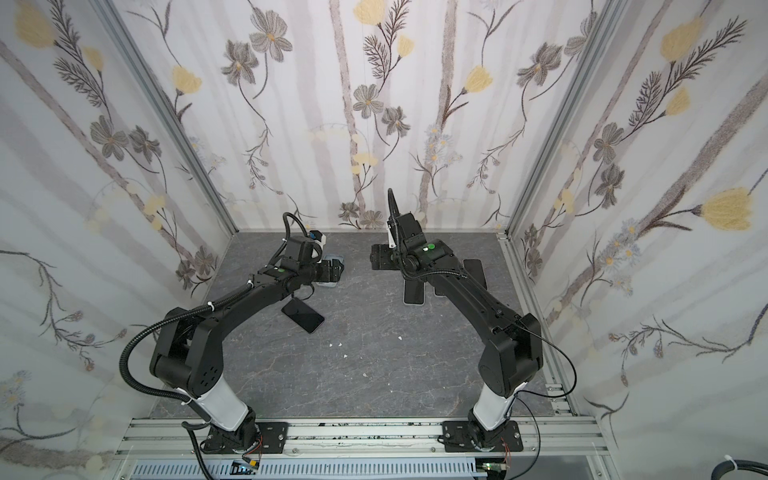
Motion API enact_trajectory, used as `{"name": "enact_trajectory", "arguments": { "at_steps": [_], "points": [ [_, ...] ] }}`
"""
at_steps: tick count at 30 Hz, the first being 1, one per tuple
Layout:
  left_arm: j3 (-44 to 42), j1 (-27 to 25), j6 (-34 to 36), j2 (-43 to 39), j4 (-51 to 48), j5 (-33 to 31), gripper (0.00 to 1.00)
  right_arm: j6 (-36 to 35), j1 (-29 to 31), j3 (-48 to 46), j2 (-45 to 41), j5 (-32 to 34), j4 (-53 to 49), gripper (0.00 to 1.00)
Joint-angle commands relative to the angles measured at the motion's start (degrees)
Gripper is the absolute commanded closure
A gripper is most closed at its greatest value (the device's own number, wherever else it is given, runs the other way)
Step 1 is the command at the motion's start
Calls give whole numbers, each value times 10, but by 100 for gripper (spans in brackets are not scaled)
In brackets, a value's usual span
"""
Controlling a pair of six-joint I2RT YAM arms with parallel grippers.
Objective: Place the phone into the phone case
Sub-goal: 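Reach the left gripper to the empty pale blue case and grip its edge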
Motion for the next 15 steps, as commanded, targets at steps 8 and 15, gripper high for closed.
{"name": "enact_trajectory", "arguments": {
  "at_steps": [8,15],
  "points": [
    [180,17,-2,108,-131,23,25,1,5,2,-11,12,-13,18],
    [266,35,-24,183,-144,29,25,-36,-5,-10,2,8,-20,17]
  ]
}}
